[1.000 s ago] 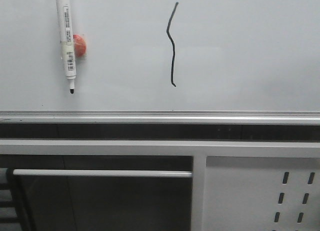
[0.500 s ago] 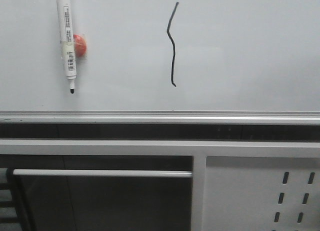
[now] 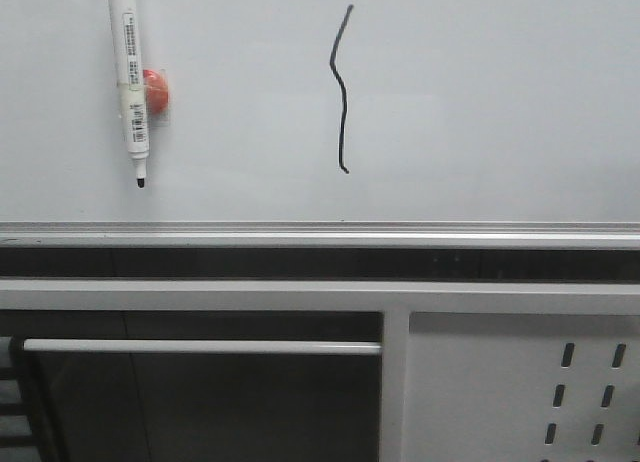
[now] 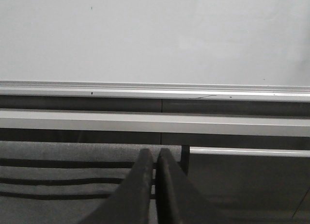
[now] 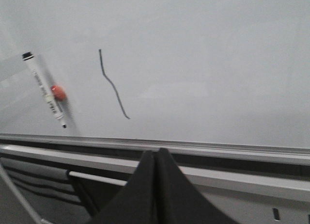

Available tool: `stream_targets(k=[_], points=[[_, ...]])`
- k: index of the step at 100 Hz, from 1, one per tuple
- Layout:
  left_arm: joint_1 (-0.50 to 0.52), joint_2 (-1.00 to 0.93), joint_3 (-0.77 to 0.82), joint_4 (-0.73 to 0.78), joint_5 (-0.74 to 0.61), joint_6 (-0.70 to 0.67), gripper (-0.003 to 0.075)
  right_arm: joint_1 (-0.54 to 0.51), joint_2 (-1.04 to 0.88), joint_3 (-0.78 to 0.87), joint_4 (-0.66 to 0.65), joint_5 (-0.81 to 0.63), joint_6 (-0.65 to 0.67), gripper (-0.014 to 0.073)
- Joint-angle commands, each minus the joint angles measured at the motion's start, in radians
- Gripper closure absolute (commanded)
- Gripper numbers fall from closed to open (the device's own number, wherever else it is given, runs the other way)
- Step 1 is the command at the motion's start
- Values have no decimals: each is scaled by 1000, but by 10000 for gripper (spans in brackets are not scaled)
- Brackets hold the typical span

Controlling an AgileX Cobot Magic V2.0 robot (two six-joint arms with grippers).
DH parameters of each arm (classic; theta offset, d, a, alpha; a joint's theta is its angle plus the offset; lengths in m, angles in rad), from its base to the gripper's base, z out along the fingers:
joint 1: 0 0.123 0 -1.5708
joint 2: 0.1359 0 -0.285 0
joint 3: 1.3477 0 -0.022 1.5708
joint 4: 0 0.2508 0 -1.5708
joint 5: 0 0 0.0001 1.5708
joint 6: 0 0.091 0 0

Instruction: Write number 1 on whiteboard

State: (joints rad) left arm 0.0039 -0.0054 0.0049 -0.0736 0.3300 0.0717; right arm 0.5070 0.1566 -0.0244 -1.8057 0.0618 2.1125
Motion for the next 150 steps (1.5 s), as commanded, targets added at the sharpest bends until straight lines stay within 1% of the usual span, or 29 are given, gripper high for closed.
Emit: stream_targets(k=[1,11,14,18,23,25,26,27,28,29,30,32,33,34,37,39,44,47,49,50,54,59,75,87,95,124,129,139,150], points=[[-7,-28,21,-8,-52,-8,738,-105,13,-36,-53,-17,12,644],[-7,-28,21,-8,-52,-8,738,-199,-4,-53,-24,-28,-32,644],[-7,-28,21,-8,-52,-8,738,-218,-7,-59,31,-35,-119,644],[-7,-28,21,-8,-52,-8,738,-242,-7,-67,172,-40,-257,644],[-7,-28,21,-8,-52,-8,738,-264,-7,-78,391,-51,-549,644],[-7,-28,21,-8,-52,-8,738,-272,-9,-82,496,-62,-632,644],[-7,-28,21,-8,-52,-8,738,-275,-9,-84,569,-62,-717,644],[-7,-28,21,-8,-52,-8,738,-280,-9,-86,606,-62,-760,644],[-7,-28,21,-8,-52,-8,738,-282,-11,-89,644,-62,-848,644],[-7,-28,21,-8,-52,-8,738,-287,-11,-89,722,-62,-892,644],[-7,-28,21,-8,-52,-8,738,-289,-14,-92,761,-62,-982,644],[-7,-28,21,-8,-52,-8,738,-296,-18,-97,880,-62,-1072,644],[-7,-28,21,-8,-52,-8,738,-298,-20,-100,963,-62,-1163,644],[-7,-28,21,-8,-52,-8,738,-303,-22,-100,1005,-55,-1209,644],[-7,-28,21,-8,-52,-8,738,-314,-33,-109,1167,-45,-1434,644],[-7,-28,21,-8,-52,-8,738,-327,-41,-112,1314,-34,-1555,644],[-7,-28,21,-8,-52,-8,738,-357,-62,-127,1507,8,-1796,644],[-7,-28,21,-8,-52,-8,738,-382,-74,-134,1641,36,-1910,644],[-7,-28,21,-8,-52,-8,738,-403,-85,-137,1688,54,-1982,644],[-7,-28,21,-8,-52,-8,738,-417,-91,-139,1749,63,-2022,644],[-7,-28,21,-8,-52,-8,738,-449,-105,-139,1825,76,-2091,644],[-7,-28,21,-8,-52,-8,738,-483,-121,-139,1869,92,-2118,644],[-7,-28,21,-8,-52,-8,738,-512,-149,-139,1847,107,-2118,644],[-7,-28,21,-8,-52,-8,738,-512,-149,-117,1785,33,-2121,644],[-7,-28,21,-8,-52,-8,738,-512,-151,-80,1786,-35,-2148,644],[-7,-28,21,-8,-52,-8,738,-512,-186,56,1806,-68,-2148,644],[-7,-28,21,-8,-52,-8,738,-512,-186,65,1806,-41,-2148,644],[-7,-28,21,-8,-52,-8,738,-513,-186,65,1806,90,-2148,644],[-7,-28,21,-8,-52,-8,738,-551,-186,65,1821,216,-2148,644]])
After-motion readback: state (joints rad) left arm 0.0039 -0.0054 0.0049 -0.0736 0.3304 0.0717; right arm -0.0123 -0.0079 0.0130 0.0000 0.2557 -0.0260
